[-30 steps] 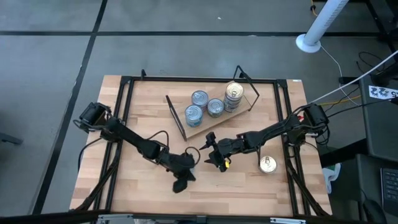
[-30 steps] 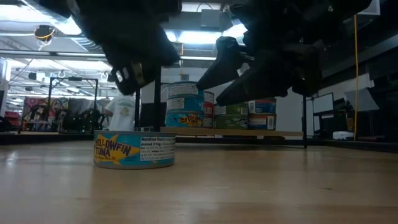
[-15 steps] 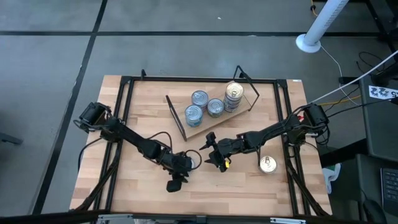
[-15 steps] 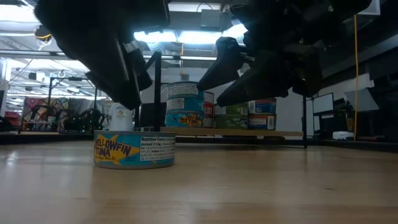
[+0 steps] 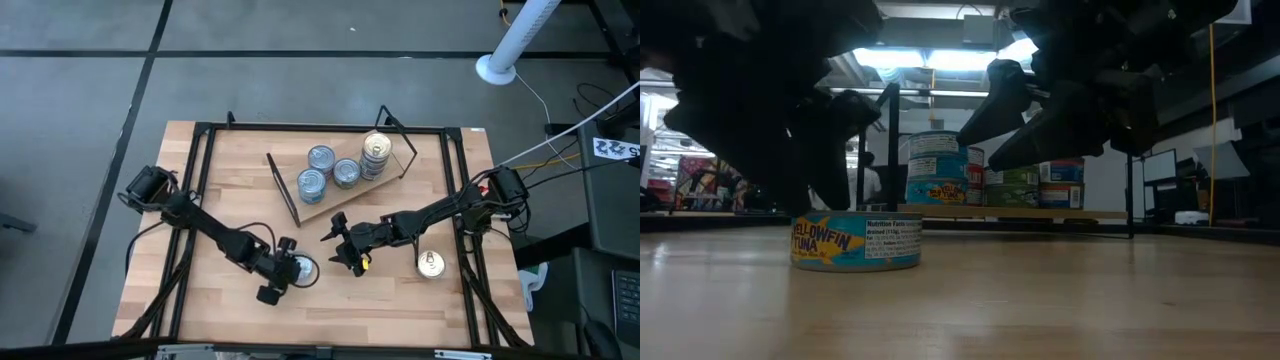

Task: Stack canned seafood by type on shelf
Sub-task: Stack the yellow and blue tuna can on the shelf on top of the other yellow and blue tuna can

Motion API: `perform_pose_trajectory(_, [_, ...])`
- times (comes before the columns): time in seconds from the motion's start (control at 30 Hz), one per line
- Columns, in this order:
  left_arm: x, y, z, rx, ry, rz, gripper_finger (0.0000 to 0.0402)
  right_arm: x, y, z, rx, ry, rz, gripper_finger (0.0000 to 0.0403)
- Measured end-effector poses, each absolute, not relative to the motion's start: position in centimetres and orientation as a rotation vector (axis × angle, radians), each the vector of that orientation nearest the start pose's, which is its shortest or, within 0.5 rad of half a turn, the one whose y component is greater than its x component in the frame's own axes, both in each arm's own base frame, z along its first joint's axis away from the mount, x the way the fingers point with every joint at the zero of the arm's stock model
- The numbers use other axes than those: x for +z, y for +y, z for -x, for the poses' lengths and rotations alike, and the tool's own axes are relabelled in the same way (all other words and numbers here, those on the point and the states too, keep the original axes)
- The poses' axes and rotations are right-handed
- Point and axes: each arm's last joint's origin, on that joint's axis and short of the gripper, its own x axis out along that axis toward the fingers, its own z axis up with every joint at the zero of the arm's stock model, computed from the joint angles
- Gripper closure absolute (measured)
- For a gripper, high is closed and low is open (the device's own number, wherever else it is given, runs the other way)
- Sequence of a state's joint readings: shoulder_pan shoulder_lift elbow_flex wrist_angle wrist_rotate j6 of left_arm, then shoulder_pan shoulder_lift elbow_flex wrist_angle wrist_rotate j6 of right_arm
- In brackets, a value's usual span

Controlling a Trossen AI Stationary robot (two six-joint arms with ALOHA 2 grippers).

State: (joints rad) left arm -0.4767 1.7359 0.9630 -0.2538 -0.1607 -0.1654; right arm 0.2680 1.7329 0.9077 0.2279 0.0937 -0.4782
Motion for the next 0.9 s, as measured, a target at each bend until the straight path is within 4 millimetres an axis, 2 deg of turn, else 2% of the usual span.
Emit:
perform_pose_trajectory(0.37, [15.3, -16.1, -28.6, -0.210, 0.986, -0.308, 0.0273, 17.0, 9.1, -34.1, 0.308, 0.539, 0.571, 0.0104])
perform_pose_trajectory(0.9, [15.1, -16.4, -27.8, -0.206, 0.992, -0.532, 0.0275, 17.0, 9.1, -34.1, 0.308, 0.540, 0.570, 0.0104])
